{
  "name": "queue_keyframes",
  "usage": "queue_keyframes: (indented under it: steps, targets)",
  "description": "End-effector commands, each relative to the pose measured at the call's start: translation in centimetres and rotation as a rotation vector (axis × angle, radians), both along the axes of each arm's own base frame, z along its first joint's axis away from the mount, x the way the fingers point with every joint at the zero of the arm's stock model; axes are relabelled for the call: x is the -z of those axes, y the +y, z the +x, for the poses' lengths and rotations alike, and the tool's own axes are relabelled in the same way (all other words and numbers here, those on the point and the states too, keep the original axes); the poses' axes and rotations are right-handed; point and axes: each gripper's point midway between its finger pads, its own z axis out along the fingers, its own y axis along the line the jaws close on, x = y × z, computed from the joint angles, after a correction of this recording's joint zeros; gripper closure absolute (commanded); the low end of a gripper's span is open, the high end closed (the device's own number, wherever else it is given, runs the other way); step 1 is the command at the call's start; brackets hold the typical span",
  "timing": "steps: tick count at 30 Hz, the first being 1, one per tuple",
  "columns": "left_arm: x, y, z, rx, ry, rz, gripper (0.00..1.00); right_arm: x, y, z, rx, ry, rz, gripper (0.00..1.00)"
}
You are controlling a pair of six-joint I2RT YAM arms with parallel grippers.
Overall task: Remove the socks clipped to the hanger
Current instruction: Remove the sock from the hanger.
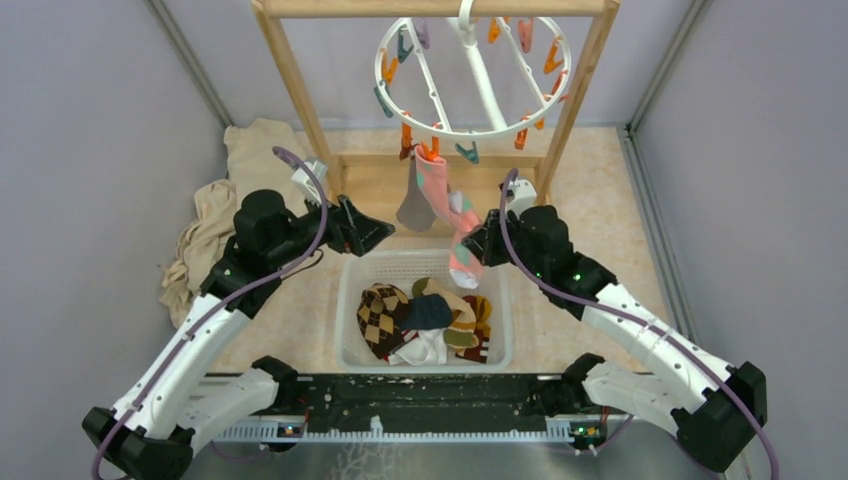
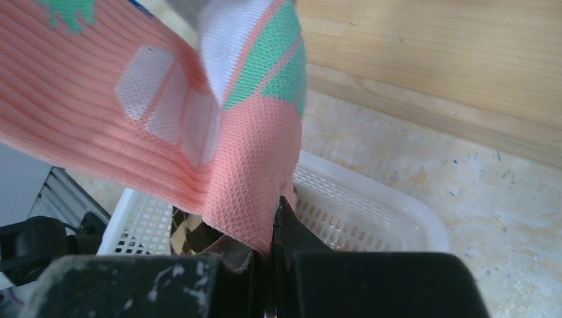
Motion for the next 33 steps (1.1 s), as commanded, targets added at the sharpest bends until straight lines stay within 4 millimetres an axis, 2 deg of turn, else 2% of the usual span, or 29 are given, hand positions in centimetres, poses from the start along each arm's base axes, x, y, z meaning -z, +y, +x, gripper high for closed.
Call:
queue_keyframes:
  steps: [1,11,17,19,28,33]
  targets:
    - [1.1,0.4,-0.9,0.009,-0.018,0.022,0.01,-6.2,2.6,-0.3,-0.095,-0.098,0.166,1.0]
    - [3.6,0.4,-2.8,0.07,-0.045,-0.006,0.01,-9.1,6.1,-2.6,-0.285,-0.071,0.368,1.0]
    - [3.8,-0.8,-4.2,0.169,-0.045,-0.077,0.01,-10.3,6.8,-3.3,-0.335,-0.073,0.449,1.0]
    - [3.3,-1.4,-4.8,0.215,-0.057,-0.117,0.01,-10.6,7.0,-3.6,-0.35,-0.071,0.475,1.0]
    - [2.9,-2.5,-6.2,0.316,-0.047,-0.231,0.01,-10.4,7.7,-4.4,-0.403,-0.057,0.528,1.0]
    - [3.4,-2.7,-5.8,0.313,-0.049,-0.242,0.01,-10.4,8.2,-4.8,-0.426,-0.049,0.546,1.0]
